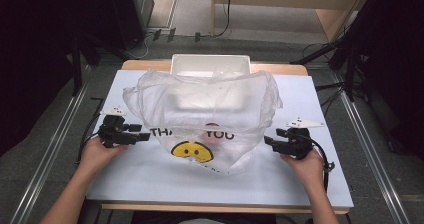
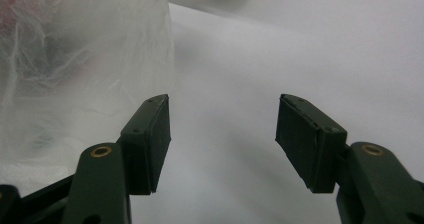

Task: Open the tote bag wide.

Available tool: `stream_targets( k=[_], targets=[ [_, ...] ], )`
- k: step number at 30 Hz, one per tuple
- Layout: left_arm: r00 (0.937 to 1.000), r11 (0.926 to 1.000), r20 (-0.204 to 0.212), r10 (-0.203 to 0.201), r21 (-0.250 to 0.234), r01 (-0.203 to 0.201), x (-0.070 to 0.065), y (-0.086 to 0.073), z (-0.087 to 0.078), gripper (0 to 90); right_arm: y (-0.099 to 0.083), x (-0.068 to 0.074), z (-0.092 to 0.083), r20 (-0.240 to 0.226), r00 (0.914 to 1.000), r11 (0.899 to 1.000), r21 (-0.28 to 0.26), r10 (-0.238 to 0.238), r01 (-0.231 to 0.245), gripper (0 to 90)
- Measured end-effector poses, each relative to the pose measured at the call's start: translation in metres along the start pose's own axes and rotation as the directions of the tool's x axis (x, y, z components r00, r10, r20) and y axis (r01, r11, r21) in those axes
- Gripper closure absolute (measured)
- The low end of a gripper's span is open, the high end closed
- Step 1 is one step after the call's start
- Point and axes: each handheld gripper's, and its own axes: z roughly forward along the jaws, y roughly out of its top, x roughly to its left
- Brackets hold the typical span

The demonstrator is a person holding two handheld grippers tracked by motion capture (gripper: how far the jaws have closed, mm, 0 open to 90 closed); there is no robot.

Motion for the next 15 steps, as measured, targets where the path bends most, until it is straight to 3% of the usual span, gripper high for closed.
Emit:
stream_targets(
  k=[11,15],
  targets=[
    [1.0000,1.0000,0.005,-0.003,0.008,0.003,-0.0022,-0.0006,-0.0001,39.2,0.0004,0.0008,0.0005,-0.007,1.0000,1.000,0.004,0.006,-0.006,39.7],
    [0.9999,0.9997,-0.004,0.014,0.019,-0.014,-0.0029,-0.0007,0.0002,39.0,0.0005,-0.0003,-0.0010,-0.003,0.9999,1.000,-0.007,0.012,-0.012,39.6]
  ],
)
